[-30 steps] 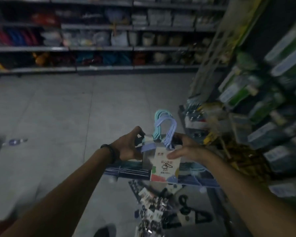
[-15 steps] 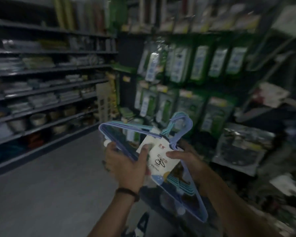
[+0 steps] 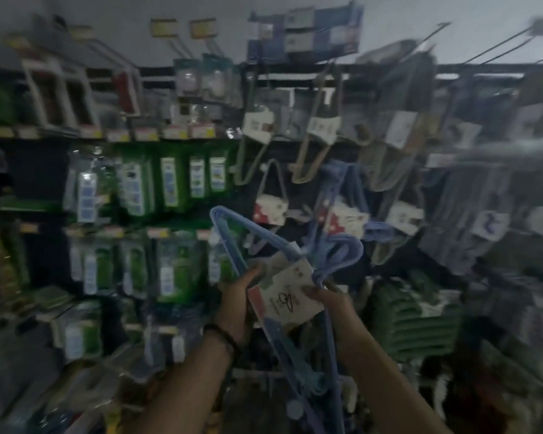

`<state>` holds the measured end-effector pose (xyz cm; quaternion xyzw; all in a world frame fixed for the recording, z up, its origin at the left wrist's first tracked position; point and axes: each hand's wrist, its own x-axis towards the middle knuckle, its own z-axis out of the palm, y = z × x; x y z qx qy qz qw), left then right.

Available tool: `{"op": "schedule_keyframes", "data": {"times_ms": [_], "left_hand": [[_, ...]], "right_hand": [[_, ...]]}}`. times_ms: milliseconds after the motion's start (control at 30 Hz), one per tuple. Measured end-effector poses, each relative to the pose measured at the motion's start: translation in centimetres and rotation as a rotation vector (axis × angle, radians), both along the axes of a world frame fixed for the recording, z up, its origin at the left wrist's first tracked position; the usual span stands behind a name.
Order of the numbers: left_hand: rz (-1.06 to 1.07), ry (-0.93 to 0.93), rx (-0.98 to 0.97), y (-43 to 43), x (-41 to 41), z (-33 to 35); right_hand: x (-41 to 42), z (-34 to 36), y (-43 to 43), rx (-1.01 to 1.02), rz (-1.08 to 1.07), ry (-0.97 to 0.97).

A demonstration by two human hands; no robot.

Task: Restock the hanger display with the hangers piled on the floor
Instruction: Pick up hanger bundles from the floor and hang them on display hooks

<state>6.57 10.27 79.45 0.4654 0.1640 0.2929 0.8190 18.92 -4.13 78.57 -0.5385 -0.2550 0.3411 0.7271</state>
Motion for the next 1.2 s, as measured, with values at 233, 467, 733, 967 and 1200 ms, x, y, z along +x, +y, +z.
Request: {"op": "schedule_keyframes", "data": {"times_ms": [233, 467, 733, 967, 1200], "left_hand": [[0.080, -0.096, 0.176, -12.8, 15.6, 5.0], [0.149, -0.063, 0.332, -20.7, 30.4, 9.3], [0.165, -0.100, 0.546, -24.2, 39.4, 13.7], [0.041, -0.170, 0.741, -21.4, 46.2, 17.5], [-0.034, -0.089, 1.106, -19.6, 51.8, 23.1]], "right_hand": [[13.1, 3.8, -14.1, -0.034, -0.193, -0.157], [21.8, 10.0, -26.6, -0.792, -0.699, -0.968], [29.7, 18.4, -27.7, -0.719, -1.001, -1.473], [38.5, 21.9, -23.0, -0.596, -0.977, -1.367], [46.0, 25.1, -24.1, -0.460, -0.921, -1.205]]}}
